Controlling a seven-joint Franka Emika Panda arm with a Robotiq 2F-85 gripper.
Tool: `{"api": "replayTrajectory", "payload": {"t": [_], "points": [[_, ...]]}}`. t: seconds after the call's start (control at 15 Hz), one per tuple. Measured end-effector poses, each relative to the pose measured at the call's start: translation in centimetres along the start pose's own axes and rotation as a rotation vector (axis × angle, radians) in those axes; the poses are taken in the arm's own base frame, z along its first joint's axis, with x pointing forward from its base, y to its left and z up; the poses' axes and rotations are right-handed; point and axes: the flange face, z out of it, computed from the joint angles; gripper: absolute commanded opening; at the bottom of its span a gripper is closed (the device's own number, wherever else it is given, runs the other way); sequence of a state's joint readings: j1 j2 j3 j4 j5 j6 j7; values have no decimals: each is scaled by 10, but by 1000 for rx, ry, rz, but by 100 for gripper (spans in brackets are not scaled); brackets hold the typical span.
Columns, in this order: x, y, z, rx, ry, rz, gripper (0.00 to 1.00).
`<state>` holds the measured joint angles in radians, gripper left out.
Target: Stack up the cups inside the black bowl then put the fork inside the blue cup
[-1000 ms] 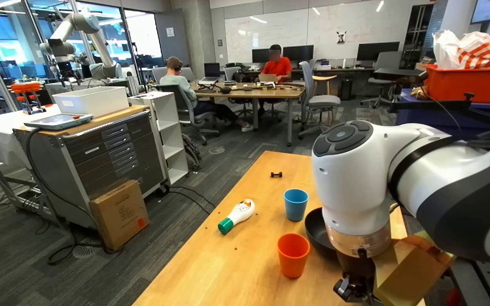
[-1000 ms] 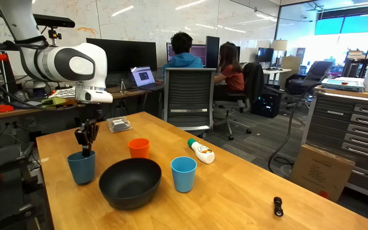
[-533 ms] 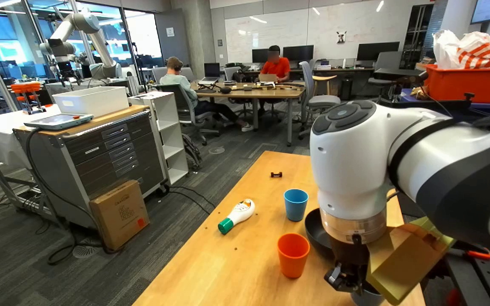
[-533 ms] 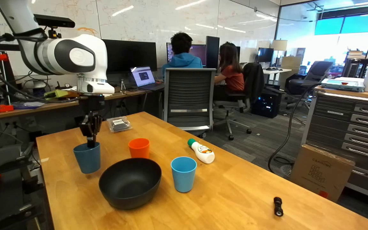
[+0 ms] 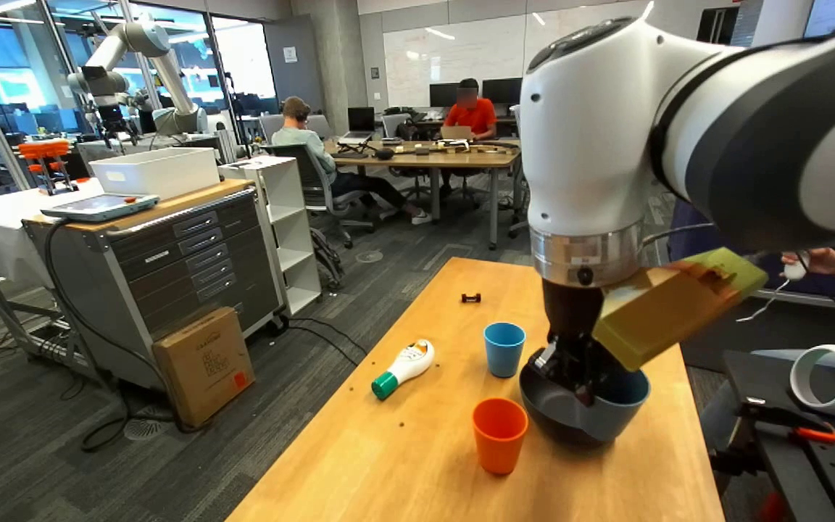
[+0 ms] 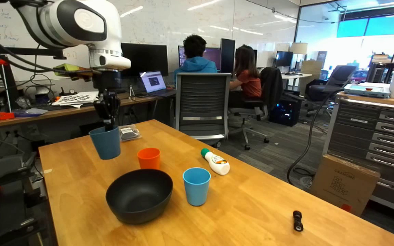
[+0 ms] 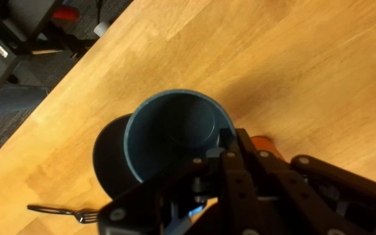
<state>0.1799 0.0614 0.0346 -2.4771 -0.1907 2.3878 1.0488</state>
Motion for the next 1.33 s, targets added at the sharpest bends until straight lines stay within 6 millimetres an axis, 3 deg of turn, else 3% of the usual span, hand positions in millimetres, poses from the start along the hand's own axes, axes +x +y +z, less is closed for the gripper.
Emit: {"api": "replayTrajectory", "payload": {"t": [0.2,0.47,1.0,1.33], "points": [[25,26,-21,-4,-8,50,1],[54,60,-30,-5,-22,114,1],[73,87,-19,5,-47,191,1],[91,104,2,31,-105,297,1]]}}
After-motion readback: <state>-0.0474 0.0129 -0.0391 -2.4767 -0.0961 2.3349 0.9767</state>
